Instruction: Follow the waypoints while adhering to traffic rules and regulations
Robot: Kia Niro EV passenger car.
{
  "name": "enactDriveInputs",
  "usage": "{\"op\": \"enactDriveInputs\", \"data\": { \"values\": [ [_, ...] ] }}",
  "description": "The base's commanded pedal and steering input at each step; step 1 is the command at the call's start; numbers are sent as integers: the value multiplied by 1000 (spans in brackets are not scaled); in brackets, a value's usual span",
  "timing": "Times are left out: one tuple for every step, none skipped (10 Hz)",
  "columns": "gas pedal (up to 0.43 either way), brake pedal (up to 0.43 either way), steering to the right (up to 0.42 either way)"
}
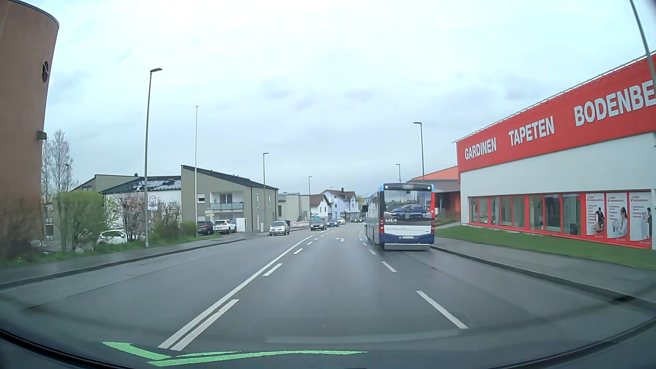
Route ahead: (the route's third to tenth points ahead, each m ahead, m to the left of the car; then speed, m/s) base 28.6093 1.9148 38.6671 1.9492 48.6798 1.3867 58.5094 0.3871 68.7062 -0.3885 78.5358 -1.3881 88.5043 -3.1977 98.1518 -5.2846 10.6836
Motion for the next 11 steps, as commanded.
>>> {"op": "enactDriveInputs", "data": {
  "values": [
    [67, 0, 11],
    [67, 0, 10],
    [67, 0, 10],
    [67, 0, 9],
    [67, 0, 9],
    [67, 0, 9],
    [67, 0, 9],
    [67, 0, 9],
    [67, 0, 9],
    [47, 0, 9],
    [0, 0, 9]
  ]
}}
